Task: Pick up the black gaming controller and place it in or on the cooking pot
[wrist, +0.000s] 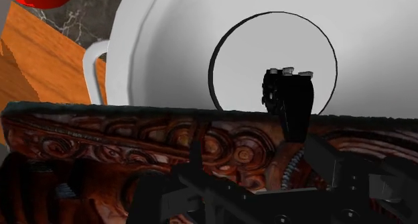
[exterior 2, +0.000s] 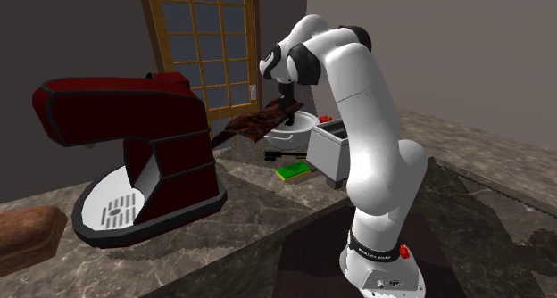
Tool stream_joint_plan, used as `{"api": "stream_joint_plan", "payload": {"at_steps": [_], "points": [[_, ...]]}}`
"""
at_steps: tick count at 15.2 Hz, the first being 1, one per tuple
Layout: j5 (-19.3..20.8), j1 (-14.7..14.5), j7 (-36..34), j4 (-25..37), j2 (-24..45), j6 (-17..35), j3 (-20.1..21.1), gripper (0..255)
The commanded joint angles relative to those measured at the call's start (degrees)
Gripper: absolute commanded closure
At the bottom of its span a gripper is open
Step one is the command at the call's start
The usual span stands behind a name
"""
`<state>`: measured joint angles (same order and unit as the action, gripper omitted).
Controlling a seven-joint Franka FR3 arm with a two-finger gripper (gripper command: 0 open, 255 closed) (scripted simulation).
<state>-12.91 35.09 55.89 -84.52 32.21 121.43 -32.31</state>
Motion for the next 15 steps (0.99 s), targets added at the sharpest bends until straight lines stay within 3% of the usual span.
{"api": "stream_joint_plan", "payload": {"at_steps": [1, 3, 7, 15], "points": [[-0.9, -0.7, -0.1, -1.0, 1.3, -2.5, 1.0, 0], [-0.4, -0.9, -0.2, -2.5, 0.1, -2.0, 1.0, 0], [1.3, -1.5, -1.2, 0.6, -2.8, -7.7, 0.2, 0], [1.3, -1.5, -1.2, 0.6, -2.8, -7.7, 0.2, 0]]}}
